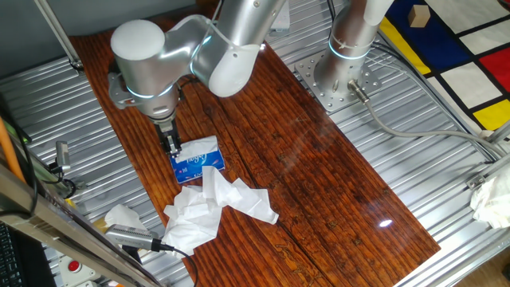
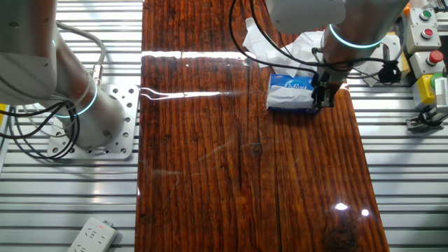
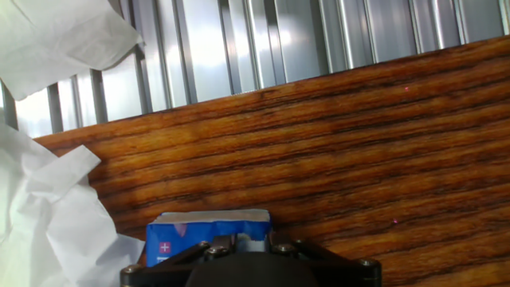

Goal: Pull out a napkin

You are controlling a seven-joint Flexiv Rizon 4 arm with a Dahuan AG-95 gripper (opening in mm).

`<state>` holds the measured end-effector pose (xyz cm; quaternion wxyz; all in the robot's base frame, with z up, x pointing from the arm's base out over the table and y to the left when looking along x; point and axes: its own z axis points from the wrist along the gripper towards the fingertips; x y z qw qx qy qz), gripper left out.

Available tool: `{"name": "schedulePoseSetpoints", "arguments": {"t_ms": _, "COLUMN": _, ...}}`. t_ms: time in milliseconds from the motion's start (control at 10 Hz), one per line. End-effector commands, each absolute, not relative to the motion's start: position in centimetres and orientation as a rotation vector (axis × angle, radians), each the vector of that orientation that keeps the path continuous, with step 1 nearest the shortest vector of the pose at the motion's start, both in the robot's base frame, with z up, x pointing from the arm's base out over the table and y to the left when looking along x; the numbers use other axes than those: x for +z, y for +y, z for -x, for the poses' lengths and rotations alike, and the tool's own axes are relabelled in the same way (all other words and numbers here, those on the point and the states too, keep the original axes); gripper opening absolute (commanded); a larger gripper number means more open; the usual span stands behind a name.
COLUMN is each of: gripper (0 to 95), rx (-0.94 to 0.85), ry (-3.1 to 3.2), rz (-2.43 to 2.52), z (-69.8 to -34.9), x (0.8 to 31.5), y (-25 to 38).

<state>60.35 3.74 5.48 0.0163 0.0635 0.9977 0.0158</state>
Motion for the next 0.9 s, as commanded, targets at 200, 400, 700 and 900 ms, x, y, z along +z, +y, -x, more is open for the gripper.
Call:
{"name": "schedulePoseSetpoints", "arguments": {"t_ms": 200, "gripper": 0.0, "rx": 0.043, "ry": 3.102, "rz": -0.199, "z": -60.3, "x": 5.7, "y": 3.7}}
{"name": "schedulePoseSetpoints", "arguments": {"t_ms": 400, "gripper": 0.0, "rx": 0.046, "ry": 3.103, "rz": -0.199, "z": -60.5, "x": 6.0, "y": 3.8}}
{"name": "schedulePoseSetpoints", "arguments": {"t_ms": 700, "gripper": 0.0, "rx": 0.049, "ry": 3.114, "rz": -0.207, "z": -61.4, "x": 7.8, "y": 4.2}}
{"name": "schedulePoseSetpoints", "arguments": {"t_ms": 900, "gripper": 0.0, "rx": 0.051, "ry": 3.118, "rz": -0.224, "z": -62.3, "x": 9.7, "y": 4.8}}
